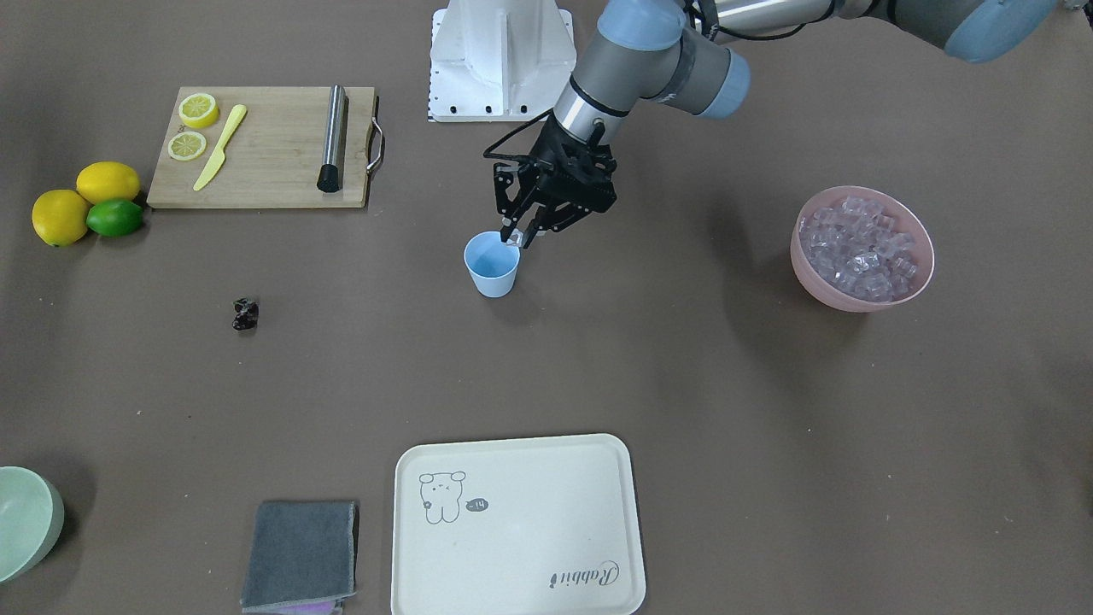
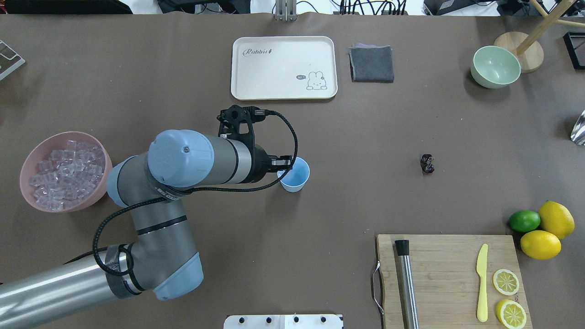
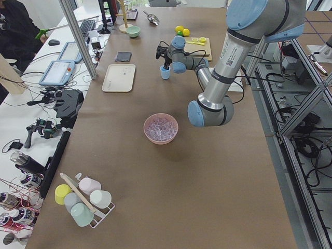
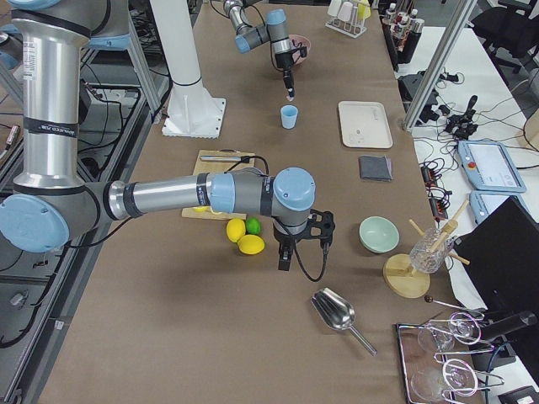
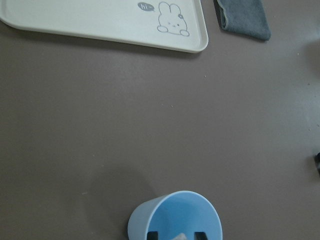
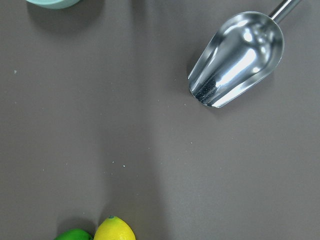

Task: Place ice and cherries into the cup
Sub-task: 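Carry the ice cube with the left gripper over the light-blue cup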

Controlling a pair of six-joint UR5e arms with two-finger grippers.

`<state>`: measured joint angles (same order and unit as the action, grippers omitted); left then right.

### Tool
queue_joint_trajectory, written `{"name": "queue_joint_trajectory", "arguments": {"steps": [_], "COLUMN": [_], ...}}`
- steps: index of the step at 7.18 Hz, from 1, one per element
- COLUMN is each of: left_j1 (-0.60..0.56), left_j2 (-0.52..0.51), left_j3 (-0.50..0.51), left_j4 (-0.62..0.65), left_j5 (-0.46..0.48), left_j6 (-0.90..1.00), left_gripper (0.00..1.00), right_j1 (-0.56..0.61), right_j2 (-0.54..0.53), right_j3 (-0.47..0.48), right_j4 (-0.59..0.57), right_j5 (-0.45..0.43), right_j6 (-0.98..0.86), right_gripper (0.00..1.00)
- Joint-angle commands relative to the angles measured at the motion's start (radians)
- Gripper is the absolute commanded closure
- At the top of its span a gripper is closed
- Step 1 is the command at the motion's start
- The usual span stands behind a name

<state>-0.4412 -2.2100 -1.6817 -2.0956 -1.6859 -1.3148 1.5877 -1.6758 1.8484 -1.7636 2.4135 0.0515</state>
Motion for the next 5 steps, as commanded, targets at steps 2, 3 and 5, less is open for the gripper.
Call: {"name": "queue_joint_trajectory", "arguments": {"steps": [2, 3, 5], "left_j1": [0.027, 0.024, 0.006], "left_j2": [-0.063, -0.063, -0.056], "left_j3": [0.068, 0.066, 0.062], "left_j4": [-0.001, -0.003, -0.001], "left_j5": [0.015, 0.014, 0.005], "left_j6": [-0.015, -0.011, -0.007], "left_gripper": [1.0, 1.0, 1.0], "right_j1": [0.0, 0.0, 0.0], "right_j2": [-0.004, -0.01, -0.013], "right_j3": [0.0, 0.0, 0.002], "right_j4": [-0.002, 0.0, -0.002], "right_j5": [-0.001, 0.001, 0.001], "right_j6": [0.004, 0.004, 0.004], "right_gripper": [0.0, 0.0, 0.0]}}
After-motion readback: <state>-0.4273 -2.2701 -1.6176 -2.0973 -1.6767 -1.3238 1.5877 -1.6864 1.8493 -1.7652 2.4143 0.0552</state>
